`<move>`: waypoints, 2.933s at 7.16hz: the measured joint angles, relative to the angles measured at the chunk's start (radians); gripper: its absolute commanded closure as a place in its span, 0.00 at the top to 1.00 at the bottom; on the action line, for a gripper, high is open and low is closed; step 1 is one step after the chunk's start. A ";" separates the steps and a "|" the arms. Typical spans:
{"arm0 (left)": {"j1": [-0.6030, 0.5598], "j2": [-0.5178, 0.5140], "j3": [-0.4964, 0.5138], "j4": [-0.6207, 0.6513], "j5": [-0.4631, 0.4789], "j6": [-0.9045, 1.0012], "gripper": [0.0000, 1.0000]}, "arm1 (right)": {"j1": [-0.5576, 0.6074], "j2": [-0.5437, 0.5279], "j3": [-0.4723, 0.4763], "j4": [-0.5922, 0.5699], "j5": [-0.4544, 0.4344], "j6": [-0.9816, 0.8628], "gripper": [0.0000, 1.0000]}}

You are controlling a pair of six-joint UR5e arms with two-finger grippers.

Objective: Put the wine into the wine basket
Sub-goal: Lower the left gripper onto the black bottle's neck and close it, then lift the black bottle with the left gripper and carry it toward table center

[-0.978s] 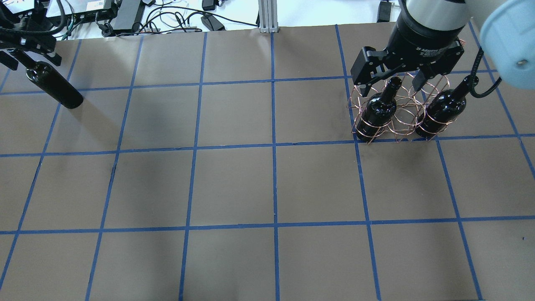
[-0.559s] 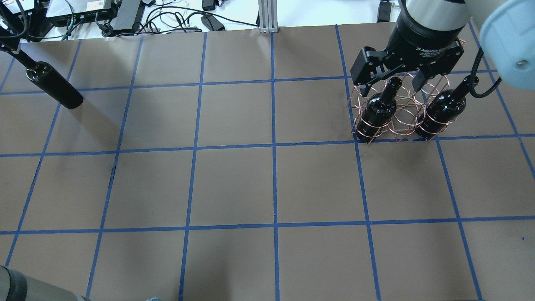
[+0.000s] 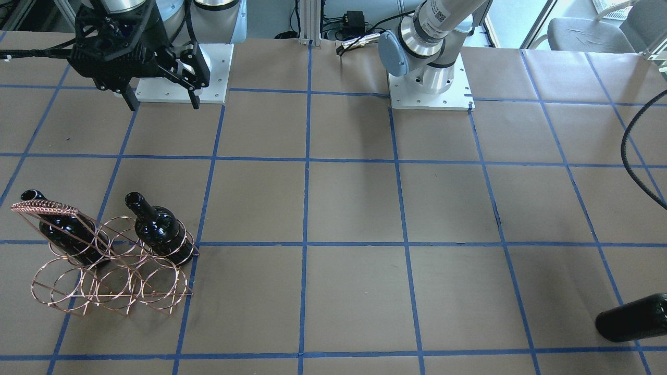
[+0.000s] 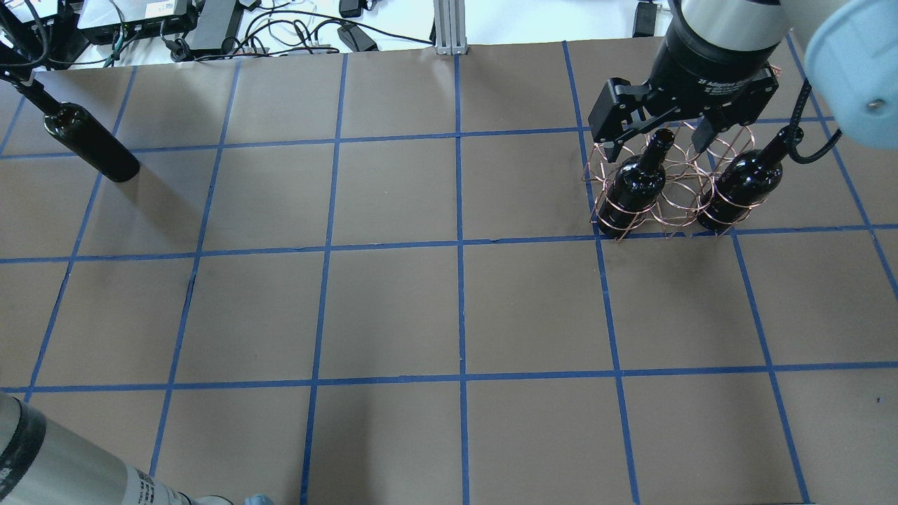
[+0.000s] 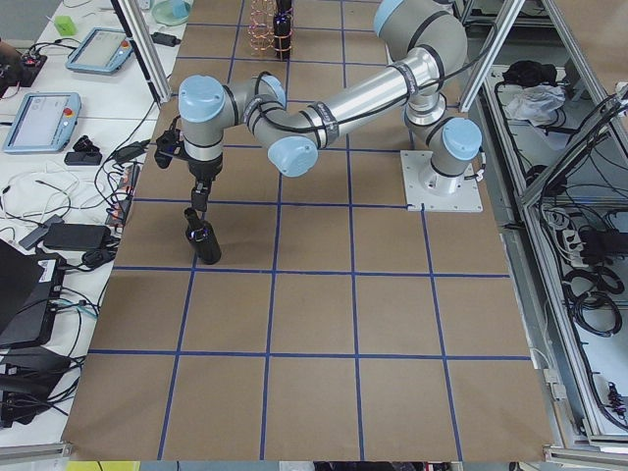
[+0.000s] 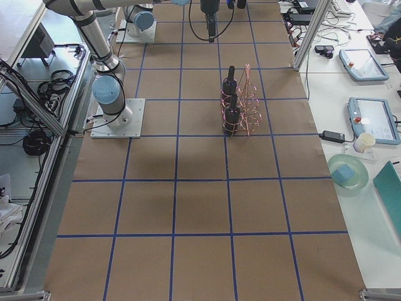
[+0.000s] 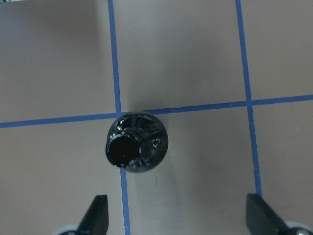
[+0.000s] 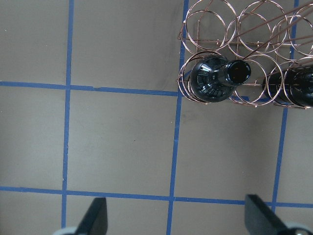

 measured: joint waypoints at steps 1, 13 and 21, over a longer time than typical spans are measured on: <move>0.000 -0.027 0.004 0.034 -0.010 0.002 1.00 | 0.000 0.000 0.000 0.000 -0.001 0.000 1.00; 0.011 -0.107 0.023 0.137 -0.011 0.025 0.00 | 0.000 0.000 0.000 0.000 0.000 -0.006 1.00; -0.019 -0.033 0.005 0.051 -0.014 -0.008 0.00 | 0.000 0.000 0.000 0.001 -0.001 -0.009 1.00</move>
